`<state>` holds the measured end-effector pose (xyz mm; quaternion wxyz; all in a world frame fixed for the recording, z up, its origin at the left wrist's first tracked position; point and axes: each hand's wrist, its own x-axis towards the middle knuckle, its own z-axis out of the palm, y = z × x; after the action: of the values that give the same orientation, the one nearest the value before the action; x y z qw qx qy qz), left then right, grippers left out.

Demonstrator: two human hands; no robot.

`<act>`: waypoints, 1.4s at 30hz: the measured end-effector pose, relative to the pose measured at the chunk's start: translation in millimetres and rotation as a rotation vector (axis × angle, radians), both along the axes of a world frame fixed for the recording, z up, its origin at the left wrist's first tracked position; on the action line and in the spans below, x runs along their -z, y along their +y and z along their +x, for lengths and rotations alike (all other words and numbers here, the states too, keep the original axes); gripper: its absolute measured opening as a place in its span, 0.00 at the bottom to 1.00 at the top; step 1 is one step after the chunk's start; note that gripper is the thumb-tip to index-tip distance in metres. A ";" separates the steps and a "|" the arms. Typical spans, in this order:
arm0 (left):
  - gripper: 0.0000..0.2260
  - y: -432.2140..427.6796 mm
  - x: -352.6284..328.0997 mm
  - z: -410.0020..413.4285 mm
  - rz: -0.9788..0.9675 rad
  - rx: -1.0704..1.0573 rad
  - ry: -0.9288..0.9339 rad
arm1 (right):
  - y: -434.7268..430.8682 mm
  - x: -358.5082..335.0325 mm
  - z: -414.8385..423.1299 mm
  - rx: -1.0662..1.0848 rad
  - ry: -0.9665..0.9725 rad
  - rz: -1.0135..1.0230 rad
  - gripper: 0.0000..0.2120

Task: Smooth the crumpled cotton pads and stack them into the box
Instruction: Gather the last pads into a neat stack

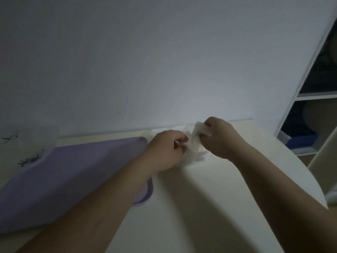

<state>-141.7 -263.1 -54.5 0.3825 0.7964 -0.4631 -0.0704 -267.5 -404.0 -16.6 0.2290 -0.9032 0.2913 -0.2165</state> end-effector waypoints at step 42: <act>0.12 14.9 11.9 62.3 -0.345 -0.276 0.523 | 49.9 11.5 28.4 -0.233 0.234 -0.061 0.15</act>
<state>-79.5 -248.1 -66.4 0.6235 0.7299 -0.2423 -0.1405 -239.1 -354.1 -28.1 0.1895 -0.9565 0.2024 -0.0907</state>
